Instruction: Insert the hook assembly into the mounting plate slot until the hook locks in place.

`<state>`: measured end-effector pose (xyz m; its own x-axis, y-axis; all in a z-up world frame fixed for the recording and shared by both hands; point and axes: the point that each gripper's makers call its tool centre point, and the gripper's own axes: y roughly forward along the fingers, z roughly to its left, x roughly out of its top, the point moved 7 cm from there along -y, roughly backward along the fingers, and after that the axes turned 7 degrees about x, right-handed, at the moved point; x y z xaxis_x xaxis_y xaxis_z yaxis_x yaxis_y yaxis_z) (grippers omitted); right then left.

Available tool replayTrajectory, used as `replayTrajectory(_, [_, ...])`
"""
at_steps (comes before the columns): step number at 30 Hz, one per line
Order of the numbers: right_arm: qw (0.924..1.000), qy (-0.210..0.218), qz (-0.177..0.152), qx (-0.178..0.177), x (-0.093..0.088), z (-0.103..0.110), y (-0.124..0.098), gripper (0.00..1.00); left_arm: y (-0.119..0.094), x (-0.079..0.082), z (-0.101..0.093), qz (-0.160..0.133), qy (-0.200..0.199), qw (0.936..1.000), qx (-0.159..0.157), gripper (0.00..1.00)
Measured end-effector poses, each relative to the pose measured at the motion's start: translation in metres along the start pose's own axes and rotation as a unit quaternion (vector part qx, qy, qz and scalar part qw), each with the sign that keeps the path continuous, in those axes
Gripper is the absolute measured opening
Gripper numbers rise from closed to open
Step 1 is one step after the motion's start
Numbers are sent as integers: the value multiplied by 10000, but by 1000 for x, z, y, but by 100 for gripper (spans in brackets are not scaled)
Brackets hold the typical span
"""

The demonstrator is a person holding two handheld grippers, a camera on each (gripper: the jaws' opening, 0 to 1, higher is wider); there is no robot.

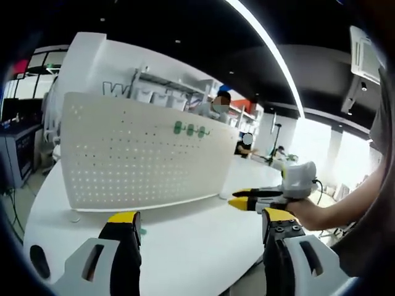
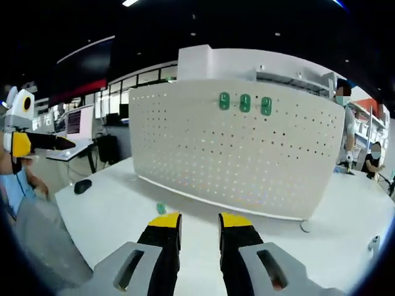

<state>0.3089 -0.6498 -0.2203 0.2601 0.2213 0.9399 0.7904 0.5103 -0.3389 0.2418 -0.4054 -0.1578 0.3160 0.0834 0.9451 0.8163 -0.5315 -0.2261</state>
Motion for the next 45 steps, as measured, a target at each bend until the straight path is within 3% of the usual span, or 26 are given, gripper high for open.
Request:
replayTrajectory(26, [9992,64,233,311,-17,26,7,22,-4,-5,23,158,-16,9998,157,80])
replayTrajectory(45, [9939,148,467,987,-21,55,52,22,2,-13,43,298,-144,9991,248,80])
